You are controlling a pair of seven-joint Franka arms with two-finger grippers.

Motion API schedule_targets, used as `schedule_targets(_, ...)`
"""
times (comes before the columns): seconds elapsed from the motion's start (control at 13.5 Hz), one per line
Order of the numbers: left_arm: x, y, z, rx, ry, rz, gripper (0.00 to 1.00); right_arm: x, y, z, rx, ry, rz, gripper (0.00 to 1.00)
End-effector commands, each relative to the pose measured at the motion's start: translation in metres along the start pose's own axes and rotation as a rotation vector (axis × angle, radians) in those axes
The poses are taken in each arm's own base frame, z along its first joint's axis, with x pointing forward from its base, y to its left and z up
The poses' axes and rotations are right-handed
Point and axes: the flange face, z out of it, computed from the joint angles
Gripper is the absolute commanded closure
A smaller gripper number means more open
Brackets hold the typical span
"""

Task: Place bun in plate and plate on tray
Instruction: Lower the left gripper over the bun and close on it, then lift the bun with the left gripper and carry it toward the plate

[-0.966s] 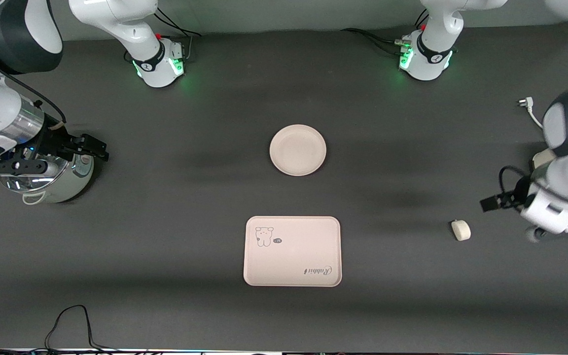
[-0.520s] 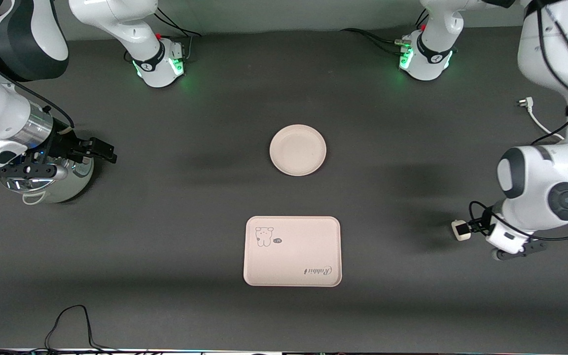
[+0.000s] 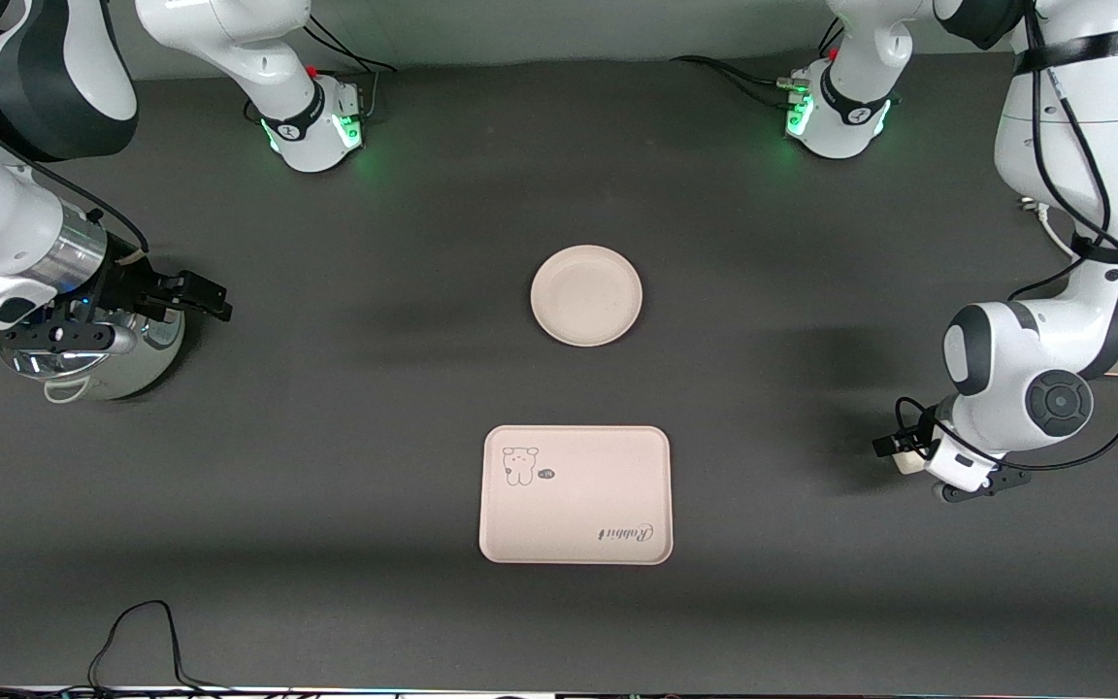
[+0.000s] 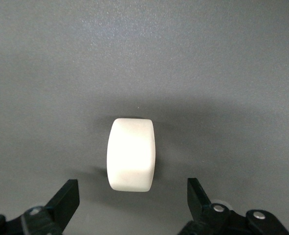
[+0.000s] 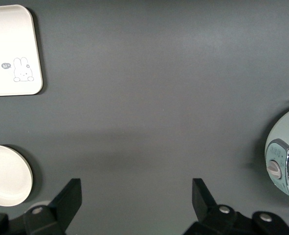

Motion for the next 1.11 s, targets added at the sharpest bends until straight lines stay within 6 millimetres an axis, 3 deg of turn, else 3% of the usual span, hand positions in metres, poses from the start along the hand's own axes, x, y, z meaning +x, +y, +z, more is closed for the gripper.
schedule_targets(0.0, 0.0, 0.0, 0.004, -0.014, 0.008, 0.003, 0.12, 0.001, -0.008, -0.005, 0.006, 0.019, 0.0, 0.0)
schedule_targets(0.07, 0.002, 0.0, 0.005, -0.017, 0.021, 0.002, 0.3, 0.001, -0.008, -0.007, 0.007, 0.022, 0.002, 0.0)
schedule_targets(0.15, 0.002, 0.0, 0.011, -0.017, 0.024, 0.004, 0.4, 0.001, -0.01, -0.006, 0.007, 0.021, 0.015, 0.0)
schedule_targets(0.22, 0.003, 0.0, 0.01, -0.019, 0.032, 0.006, 0.42, 0.0, -0.014, -0.006, 0.007, 0.021, 0.027, 0.0)
schedule_targets(0.37, 0.003, 0.001, 0.011, -0.019, 0.03, 0.006, 0.62, -0.001, -0.015, -0.007, 0.007, 0.019, 0.036, 0.0)
schedule_targets(0.52, 0.003, -0.001, -0.015, -0.021, 0.03, 0.001, 0.76, 0.0, -0.017, -0.005, 0.009, 0.017, 0.034, 0.0)
schedule_targets(0.59, -0.002, -0.003, -0.045, -0.019, 0.002, 0.002, 0.76, 0.0, -0.02, -0.003, 0.008, 0.016, 0.043, 0.0)
schedule_targets(0.74, -0.021, -0.012, -0.131, -0.013, -0.07, 0.032, 0.72, 0.0, -0.023, -0.001, 0.006, 0.013, 0.05, 0.0)
schedule_targets(0.89, -0.055, -0.022, -0.228, -0.022, -0.095, 0.029, 0.72, 0.001, -0.024, -0.002, 0.006, 0.017, 0.047, 0.0)
schedule_targets(1.04, -0.09, -0.029, -0.292, -0.027, -0.087, 0.035, 0.72, 0.003, -0.026, 0.003, 0.007, 0.017, 0.048, 0.0)
